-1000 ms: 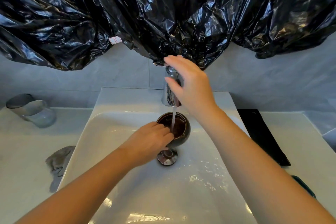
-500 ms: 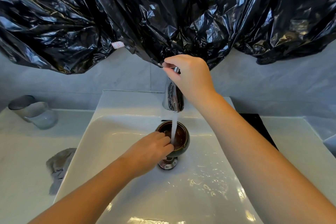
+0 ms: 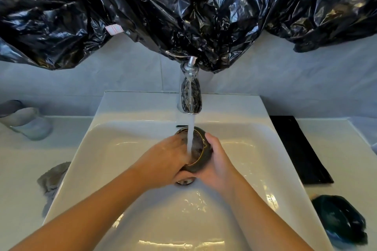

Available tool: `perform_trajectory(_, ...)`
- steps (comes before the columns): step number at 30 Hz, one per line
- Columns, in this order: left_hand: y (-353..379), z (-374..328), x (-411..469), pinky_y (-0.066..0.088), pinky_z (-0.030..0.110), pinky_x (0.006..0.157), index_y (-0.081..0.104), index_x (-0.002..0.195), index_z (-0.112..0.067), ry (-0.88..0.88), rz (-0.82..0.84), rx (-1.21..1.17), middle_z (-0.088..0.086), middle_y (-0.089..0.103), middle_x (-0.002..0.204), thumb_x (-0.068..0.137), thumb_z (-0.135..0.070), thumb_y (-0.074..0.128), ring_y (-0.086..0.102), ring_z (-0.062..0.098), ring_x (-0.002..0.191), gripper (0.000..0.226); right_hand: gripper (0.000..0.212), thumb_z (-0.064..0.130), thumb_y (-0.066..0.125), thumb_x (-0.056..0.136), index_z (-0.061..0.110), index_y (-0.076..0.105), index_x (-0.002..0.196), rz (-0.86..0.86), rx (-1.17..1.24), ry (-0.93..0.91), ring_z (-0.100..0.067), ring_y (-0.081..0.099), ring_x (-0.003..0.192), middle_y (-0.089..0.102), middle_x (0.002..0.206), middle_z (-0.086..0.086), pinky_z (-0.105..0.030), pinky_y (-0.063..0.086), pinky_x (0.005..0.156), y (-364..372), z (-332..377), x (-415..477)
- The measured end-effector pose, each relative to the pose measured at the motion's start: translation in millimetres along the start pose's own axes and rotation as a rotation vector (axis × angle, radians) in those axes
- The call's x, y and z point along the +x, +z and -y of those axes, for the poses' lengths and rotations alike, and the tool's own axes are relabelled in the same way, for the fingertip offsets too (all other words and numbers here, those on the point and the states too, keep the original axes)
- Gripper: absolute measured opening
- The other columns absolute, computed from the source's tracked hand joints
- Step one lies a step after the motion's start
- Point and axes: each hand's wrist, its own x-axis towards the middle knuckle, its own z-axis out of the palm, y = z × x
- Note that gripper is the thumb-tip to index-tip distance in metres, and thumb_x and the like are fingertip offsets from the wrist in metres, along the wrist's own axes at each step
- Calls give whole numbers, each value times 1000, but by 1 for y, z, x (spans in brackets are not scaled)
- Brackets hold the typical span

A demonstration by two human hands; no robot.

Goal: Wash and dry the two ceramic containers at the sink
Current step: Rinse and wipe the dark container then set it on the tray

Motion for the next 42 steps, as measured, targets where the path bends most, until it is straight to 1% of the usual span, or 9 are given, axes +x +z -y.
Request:
perform_trajectory(5,4,-14,4,49,36,73,48,89,-18,-150,184,-481,3,60,85,92,-36,53,59,25,80,19,48,45,43,97,10,73,112,-6,-53,13,-27,71,99,74,108,-16,-41,53,85,-7,-7,12)
perform_trajectory(10,12,6,0,51,27,84,64,90,-18,77,111,-42,-3,68,84,90,-39,59,63,16,81,22,50,49,43,95,13,76,108,7,-20,45,-29,69,95,72,109,-15,-45,52,84,-9,-4,14)
perform_trajectory(14,7,-26,9,51,31,73,52,102,-15,-266,62,-727,2,61,88,98,-37,46,59,16,78,23,51,48,50,86,7,71,107,15,73,-17,-26,71,83,73,90,-13,-32,58,72,-7,-9,13)
perform_trajectory(19,13,-8,1,47,31,79,58,92,-16,-44,90,-273,1,63,88,97,-53,31,57,18,80,46,57,54,44,92,11,80,81,-46,159,-23,-25,73,74,75,81,-11,-35,52,71,-12,-15,15)
perform_trajectory(26,10,-9,3,46,28,83,55,86,-18,-61,-40,-342,-1,62,81,97,-46,36,55,15,77,36,50,50,50,86,11,75,106,-23,198,-36,-27,72,86,74,97,-13,-34,56,75,-5,-12,8)
perform_trajectory(31,7,-37,12,44,31,71,55,80,-11,-487,-86,-1018,4,56,77,100,-33,37,50,10,70,34,49,49,50,86,9,76,95,-84,166,-90,-25,71,86,73,90,-13,-37,52,84,1,-25,12)
perform_trajectory(35,22,-18,-4,39,30,92,58,92,-16,-166,-17,-374,1,65,90,96,-48,28,57,18,91,44,60,60,45,89,11,79,81,-84,149,44,-25,73,74,74,82,-11,-36,51,74,-2,-15,9)
perform_trajectory(38,11,-30,-4,45,36,70,54,80,-14,-462,-57,-916,-1,58,77,92,-53,31,58,20,76,46,56,59,47,88,12,77,86,-110,82,54,-23,72,79,74,83,-9,-33,54,72,5,-21,8)
perform_trajectory(42,-2,-37,13,54,43,84,71,91,-8,-1117,-452,-1790,14,74,91,97,-49,38,69,22,87,53,43,49,50,92,14,72,105,-174,49,-94,-26,70,98,77,97,-10,-44,53,88,14,-22,10)
